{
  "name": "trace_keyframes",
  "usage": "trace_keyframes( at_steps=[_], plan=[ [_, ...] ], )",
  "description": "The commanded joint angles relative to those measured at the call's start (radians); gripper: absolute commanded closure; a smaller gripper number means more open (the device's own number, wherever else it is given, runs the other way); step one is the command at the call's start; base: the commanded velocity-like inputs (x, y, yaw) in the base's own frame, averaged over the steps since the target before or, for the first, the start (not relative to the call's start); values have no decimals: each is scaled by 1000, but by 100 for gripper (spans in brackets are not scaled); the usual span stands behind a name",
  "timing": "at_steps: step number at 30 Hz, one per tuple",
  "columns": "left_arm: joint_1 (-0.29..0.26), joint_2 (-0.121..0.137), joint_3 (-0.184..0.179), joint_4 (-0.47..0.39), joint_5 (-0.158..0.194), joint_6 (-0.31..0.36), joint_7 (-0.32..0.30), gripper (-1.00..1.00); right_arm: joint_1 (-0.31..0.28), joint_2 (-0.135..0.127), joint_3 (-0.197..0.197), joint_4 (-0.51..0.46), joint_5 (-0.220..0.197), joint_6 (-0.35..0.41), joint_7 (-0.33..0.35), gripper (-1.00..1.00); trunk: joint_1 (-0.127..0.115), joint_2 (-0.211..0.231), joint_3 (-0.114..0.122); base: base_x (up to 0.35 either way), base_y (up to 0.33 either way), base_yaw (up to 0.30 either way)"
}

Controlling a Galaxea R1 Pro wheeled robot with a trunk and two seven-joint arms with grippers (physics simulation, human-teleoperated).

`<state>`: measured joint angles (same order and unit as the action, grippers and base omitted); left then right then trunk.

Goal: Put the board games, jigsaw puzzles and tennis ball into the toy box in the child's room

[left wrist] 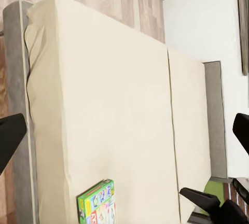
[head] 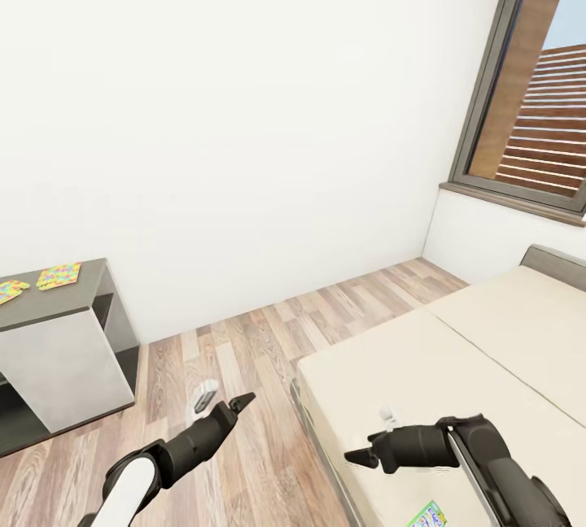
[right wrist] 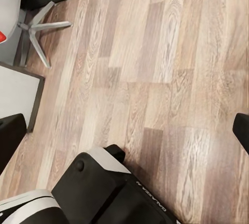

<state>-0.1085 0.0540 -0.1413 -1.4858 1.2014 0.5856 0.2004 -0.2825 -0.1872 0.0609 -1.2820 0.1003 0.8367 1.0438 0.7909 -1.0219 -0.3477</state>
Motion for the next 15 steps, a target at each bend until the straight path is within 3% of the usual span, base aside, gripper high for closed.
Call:
trace_keyframes(
  at_steps=[1,10,15],
  plan=[
    [2,0,-2,-4,9,0,8,-100,-4,-1,-6,-1,11,2,8,-100,0,-1,-1,0,0,0],
    [8,-4,-3,-14,3,-2,3,-100,-16,-3,-56,0,11,2,7,-100,27,-50,-23,0,0,0],
    [9,-4,-3,-15,3,-2,2,-100,-17,-2,-59,0,12,2,7,-100,46,-85,-39,0,0,0]
  ],
)
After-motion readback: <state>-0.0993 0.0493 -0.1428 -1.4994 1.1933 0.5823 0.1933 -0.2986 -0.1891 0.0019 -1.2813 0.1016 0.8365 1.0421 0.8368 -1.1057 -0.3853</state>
